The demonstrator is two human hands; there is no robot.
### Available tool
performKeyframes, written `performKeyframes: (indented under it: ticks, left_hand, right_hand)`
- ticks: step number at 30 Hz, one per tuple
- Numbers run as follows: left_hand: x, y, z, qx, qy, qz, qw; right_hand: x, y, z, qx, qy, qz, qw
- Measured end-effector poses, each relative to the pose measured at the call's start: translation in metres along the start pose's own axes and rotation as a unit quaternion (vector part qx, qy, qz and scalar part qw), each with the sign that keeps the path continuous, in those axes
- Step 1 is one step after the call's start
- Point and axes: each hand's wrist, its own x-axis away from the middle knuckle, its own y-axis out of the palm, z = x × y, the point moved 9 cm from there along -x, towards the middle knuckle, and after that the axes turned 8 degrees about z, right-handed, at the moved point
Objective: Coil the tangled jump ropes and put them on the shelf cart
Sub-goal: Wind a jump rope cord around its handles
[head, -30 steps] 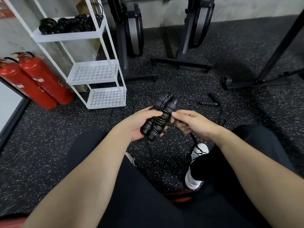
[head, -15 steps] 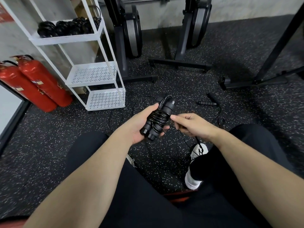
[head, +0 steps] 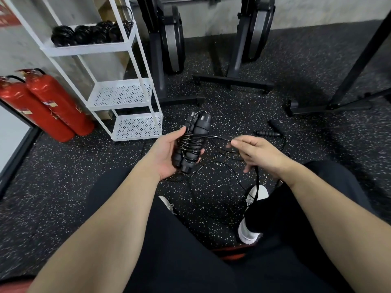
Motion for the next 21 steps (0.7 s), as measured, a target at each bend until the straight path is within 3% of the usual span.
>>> performKeyframes:
  ticks: [5,10,15,21]
  left_hand:
    - [0.002,0.002,-0.002,0.034,-0.011,-0.002,0.999]
    - [0.007,0.010,-0.002,0.044,-0.024,-0.058,0.997]
    - [0.016,0.033,-0.017,-0.111,-0.034,-0.166,0.979]
    - [0.022,0.045,-0.043,-0.299,-0.094,-0.166,0.935]
  right_hand:
    - [0.003,0.010,0.003,-0.013,0.014,-0.064,0.998]
    - [0.004,0.013,0.003,-0.027,0.014,-0.087,0.996]
    - [0.003,0.018,0.017,0.077,0.056,-0.085,0.992]
    - [-0.003,0.005,0.033,0.091,0.099,-0.049,0.990]
